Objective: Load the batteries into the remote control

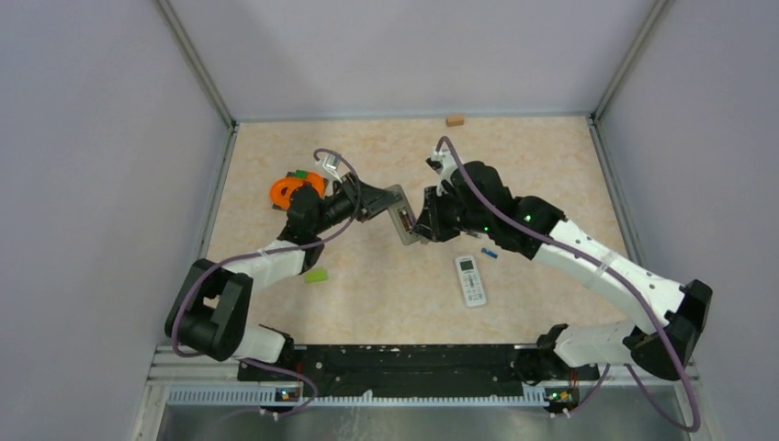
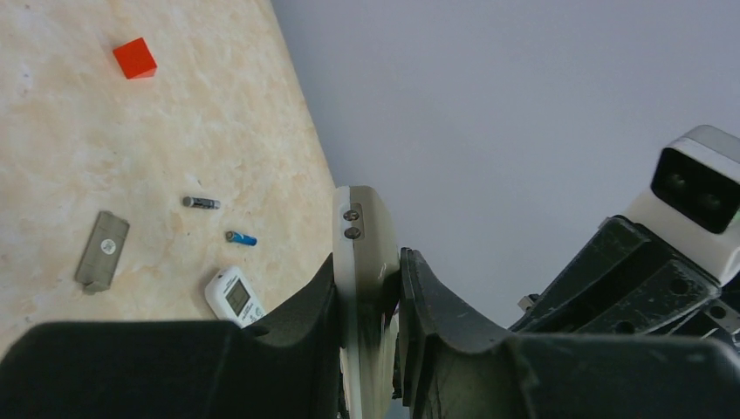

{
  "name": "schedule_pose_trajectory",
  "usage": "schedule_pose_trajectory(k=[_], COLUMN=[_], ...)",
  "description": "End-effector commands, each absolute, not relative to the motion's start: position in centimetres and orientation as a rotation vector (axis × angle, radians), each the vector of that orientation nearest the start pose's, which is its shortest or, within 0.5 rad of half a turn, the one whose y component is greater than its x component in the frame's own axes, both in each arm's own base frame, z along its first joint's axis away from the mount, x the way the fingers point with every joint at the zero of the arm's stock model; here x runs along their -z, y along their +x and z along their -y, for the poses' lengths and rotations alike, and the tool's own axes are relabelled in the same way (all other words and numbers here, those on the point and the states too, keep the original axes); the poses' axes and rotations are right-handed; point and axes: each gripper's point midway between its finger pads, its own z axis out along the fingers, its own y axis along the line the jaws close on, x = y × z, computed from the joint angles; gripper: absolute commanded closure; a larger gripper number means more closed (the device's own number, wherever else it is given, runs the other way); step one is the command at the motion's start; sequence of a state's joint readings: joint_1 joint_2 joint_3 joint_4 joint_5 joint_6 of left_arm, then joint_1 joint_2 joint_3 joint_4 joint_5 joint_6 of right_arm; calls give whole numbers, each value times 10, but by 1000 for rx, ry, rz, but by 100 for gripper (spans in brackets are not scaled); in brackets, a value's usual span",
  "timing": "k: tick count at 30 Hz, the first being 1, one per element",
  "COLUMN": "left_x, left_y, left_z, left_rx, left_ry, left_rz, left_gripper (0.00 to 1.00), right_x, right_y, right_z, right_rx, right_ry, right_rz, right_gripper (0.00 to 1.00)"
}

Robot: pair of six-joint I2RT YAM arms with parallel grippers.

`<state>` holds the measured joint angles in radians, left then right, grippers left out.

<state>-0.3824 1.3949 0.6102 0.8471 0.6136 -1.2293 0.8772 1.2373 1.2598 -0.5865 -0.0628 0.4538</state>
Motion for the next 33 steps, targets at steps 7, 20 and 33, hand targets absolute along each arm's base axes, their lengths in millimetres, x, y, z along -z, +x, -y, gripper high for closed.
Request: schedule_pose_trajectory(k=[7, 20, 33], left_x=[-255, -246, -243], left_y=[291, 291, 292], left_z=[279, 280, 280], left_rx=[1808, 1820, 1826], left_ry=[-55, -60, -87], left_rz=[-1695, -1718, -1715], left_gripper=[100, 100, 100], right_x=[-253, -243, -236], right_y=[224, 230, 228], right_z=[-299, -313, -322], right_rx=[-688, -689, -729], right_ry=[-454, -486, -504], right_rz=[-2303, -2329, -2344], right_gripper=[91, 87, 80])
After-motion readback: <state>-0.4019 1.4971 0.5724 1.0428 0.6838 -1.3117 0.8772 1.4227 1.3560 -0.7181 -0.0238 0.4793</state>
